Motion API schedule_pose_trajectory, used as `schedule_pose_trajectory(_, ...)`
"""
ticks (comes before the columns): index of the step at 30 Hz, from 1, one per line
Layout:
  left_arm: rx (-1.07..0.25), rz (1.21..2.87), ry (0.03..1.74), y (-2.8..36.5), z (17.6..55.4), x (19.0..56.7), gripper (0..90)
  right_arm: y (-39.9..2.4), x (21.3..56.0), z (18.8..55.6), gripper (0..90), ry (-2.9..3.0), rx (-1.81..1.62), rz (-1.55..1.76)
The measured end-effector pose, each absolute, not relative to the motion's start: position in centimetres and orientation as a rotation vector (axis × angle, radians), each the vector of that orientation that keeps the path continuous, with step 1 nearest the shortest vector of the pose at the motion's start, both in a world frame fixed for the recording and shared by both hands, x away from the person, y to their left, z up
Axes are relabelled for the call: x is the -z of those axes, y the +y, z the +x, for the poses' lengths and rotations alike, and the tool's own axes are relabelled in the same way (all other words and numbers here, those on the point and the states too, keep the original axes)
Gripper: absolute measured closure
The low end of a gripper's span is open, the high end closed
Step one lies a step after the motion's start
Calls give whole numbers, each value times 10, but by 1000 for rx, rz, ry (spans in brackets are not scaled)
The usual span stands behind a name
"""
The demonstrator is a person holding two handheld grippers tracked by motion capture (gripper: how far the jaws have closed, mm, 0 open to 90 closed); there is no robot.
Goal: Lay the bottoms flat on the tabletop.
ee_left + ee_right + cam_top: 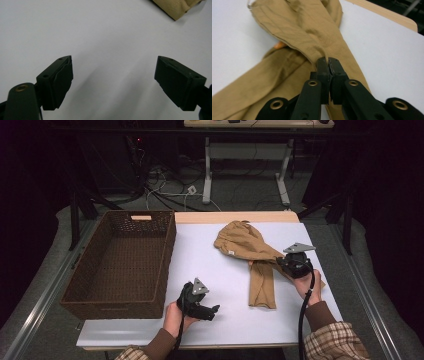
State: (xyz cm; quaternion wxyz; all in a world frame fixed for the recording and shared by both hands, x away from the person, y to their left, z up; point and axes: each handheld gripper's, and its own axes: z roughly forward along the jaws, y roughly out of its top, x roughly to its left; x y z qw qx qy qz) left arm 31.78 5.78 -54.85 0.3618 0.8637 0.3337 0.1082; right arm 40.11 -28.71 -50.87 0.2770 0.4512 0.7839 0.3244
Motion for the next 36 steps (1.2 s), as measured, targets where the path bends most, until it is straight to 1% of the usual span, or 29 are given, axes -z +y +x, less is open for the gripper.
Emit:
schedule_pose_trajectory(5, -278, 2235, 842, 45, 320, 548, 152, -298, 523, 413, 878, 2090, -777, 1293)
schedule_pose_trajectory(7, -277, 2236, 835, 39, 321, 547, 153, -301, 530, 418, 855, 2121, -759, 1329)
schedule_pose_trajectory(9, -264, 2236, 831, 33, 321, 547, 153, -299, 530, 418, 799, 2143, -751, 1320)
schedule_pose_trajectory(11, -254, 2243, 831, 28, 322, 547, 154, -297, 528, 417, 717, 2147, -764, 1298)
schedule_pose_trajectory(15, -231, 2250, 799, 9, 324, 547, 153, -291, 528, 415, 590, 2197, -781, 1270)
schedule_pose_trajectory(18, -224, 2252, 783, -3, 326, 548, 152, -289, 530, 416, 597, 2209, -777, 1261)
schedule_pose_trajectory(22, -204, 2249, 777, -18, 330, 549, 150, -286, 533, 416, 701, 2212, -770, 1251)
schedule_pose_trajectory(25, -195, 2254, 772, -32, 334, 549, 152, -285, 533, 415, 757, 2214, -766, 1246)
schedule_pose_trajectory(33, -184, 2261, 761, -58, 340, 549, 167, -284, 533, 414, 769, 2217, -754, 1239)
schedule_pose_trajectory(36, -191, 2270, 777, -65, 344, 550, 198, -283, 532, 414, 778, 2219, -754, 1230)
